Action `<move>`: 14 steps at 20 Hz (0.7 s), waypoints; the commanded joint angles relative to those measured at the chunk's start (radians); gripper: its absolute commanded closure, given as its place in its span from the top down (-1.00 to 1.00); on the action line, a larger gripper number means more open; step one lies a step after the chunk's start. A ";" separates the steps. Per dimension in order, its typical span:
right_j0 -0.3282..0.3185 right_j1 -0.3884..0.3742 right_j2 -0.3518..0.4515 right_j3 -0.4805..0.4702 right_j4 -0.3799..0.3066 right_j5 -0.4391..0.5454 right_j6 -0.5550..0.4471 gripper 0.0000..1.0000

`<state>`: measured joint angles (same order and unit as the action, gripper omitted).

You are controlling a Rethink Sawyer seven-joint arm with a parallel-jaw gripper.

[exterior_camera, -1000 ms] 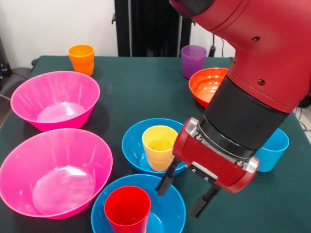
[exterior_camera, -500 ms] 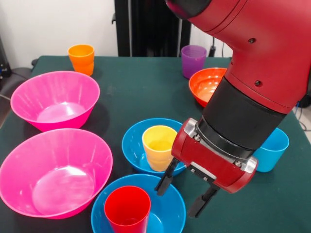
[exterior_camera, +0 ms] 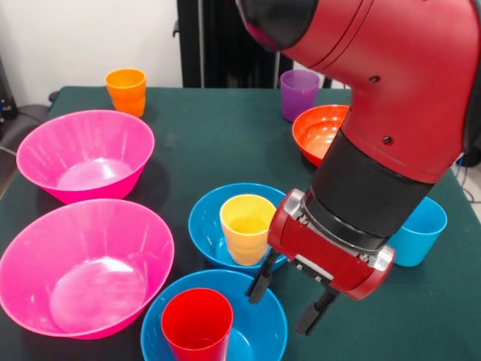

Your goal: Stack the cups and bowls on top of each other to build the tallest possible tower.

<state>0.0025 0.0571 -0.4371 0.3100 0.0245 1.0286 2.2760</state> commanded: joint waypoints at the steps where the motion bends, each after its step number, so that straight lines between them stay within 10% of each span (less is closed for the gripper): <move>1: 0.016 -0.020 0.118 0.206 0.009 -0.114 0.068 1.00; 14: 0.003 0.004 0.147 0.216 0.047 -0.156 0.044 1.00</move>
<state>0.0073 0.0536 -0.4246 0.4133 0.0373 0.8941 2.2760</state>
